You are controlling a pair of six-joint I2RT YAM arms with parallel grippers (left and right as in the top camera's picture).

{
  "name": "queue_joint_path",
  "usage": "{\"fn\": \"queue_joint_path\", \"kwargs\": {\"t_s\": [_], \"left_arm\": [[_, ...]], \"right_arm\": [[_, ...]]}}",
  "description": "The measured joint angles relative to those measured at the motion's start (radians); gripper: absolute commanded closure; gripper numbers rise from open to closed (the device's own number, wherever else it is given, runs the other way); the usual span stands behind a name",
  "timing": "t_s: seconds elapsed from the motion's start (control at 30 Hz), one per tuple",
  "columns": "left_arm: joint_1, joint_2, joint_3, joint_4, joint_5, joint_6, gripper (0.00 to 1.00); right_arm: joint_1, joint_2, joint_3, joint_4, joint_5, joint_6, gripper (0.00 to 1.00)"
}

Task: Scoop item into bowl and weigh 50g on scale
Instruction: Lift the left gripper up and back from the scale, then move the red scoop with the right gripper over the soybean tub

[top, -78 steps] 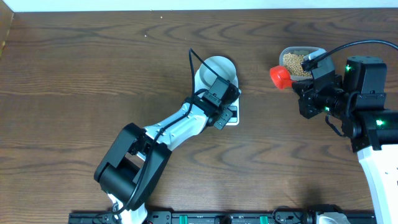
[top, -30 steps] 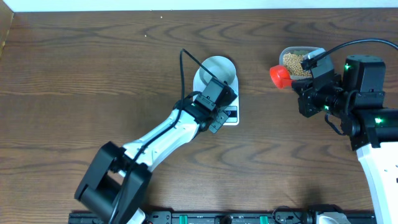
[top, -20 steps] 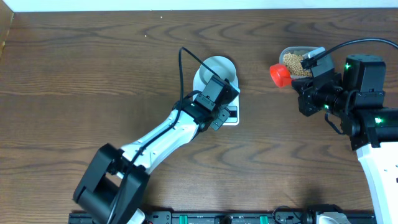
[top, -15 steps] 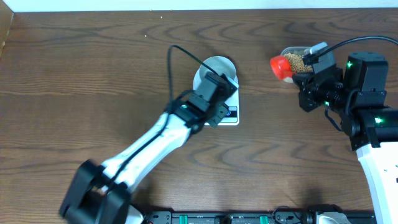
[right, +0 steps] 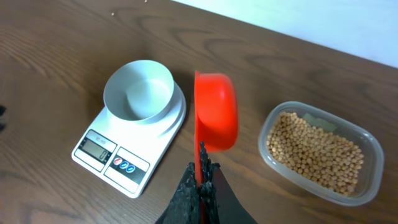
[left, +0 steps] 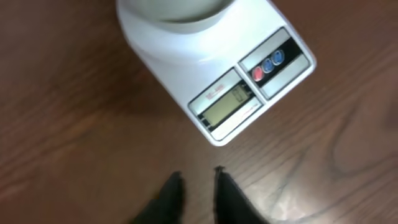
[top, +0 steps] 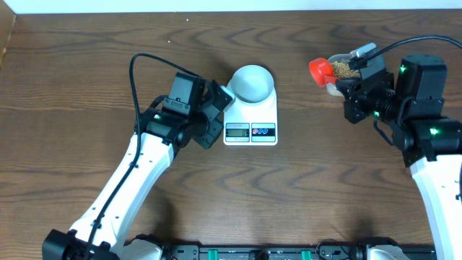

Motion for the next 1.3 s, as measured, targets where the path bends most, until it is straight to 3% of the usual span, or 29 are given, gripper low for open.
{"fn": "queue_joint_path", "kwargs": {"t_s": [0.03,1.07,1.3], "left_arm": [[0.0,-0.001,0.0,-0.008,0.004,0.005,0.01],[0.0,-0.001,0.0,-0.055,0.011,0.018,0.01],[0.0,-0.001,0.0,-0.055,0.011,0.018,0.02]], "right_arm": [[0.0,0.001,0.0,0.0,-0.001,0.0,0.99],[0.018,0.003,0.004,0.07,0.034,0.0,0.99],[0.015,0.085,0.181,-0.06,0.056,-0.001,0.99]]}}
